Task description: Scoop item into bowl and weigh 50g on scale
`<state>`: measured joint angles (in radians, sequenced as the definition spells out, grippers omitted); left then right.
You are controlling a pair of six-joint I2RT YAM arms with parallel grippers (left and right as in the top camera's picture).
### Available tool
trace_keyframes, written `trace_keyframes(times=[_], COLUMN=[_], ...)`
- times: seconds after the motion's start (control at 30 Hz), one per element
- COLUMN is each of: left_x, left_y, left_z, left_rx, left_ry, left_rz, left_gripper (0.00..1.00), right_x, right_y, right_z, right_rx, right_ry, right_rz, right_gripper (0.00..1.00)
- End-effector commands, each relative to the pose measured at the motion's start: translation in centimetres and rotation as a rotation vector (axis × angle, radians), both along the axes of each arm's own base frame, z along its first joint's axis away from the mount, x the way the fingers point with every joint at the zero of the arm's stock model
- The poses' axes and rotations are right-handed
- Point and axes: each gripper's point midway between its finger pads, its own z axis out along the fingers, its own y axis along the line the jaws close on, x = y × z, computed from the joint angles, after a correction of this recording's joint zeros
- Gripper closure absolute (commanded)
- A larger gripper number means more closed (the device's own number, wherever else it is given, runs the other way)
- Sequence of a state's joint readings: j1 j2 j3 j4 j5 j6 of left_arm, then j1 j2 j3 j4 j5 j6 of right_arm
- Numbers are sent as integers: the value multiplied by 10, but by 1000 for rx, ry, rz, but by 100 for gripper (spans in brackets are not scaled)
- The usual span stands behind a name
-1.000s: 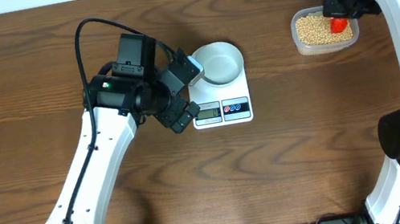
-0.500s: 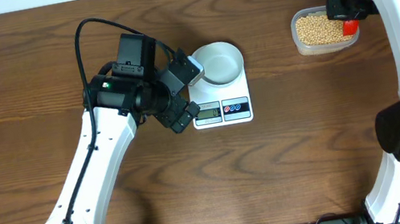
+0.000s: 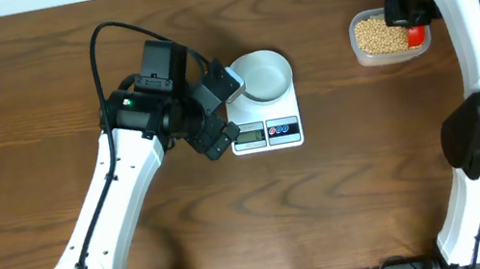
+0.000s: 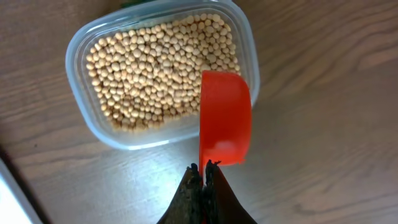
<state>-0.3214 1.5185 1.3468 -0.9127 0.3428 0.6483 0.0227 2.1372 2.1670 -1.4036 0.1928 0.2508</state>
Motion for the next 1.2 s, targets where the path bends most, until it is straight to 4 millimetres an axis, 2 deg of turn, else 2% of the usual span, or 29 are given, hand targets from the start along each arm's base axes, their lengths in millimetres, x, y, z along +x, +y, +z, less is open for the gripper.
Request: trace_keyframes(times=[0.0,0.37,0.67,0.93,1.17], left_x=[-3,-3,-3,-3,-3], left_y=[-1,-1,-1,-1,-1], left_z=[-4,-4,-4,-4,-4], left_rx=[-8,-8,-8,-8,-8], left_ry=[19,19,19,19,19], left_rz=[-6,-6,-6,-6,-6], left_gripper=[7,7,7,7,7], right_x=[11,26,28,31,31], right_y=[-4,-8,-16,-14,-12], right_z=[-6,-19,-29,-57,-59], right_rx=[-20,-26,-46,-47,-34], right_ry=[-13,-34,-18,36,42], right_rz=[6,-2,-15,-4,6], right_gripper=[99,99,99,99,99])
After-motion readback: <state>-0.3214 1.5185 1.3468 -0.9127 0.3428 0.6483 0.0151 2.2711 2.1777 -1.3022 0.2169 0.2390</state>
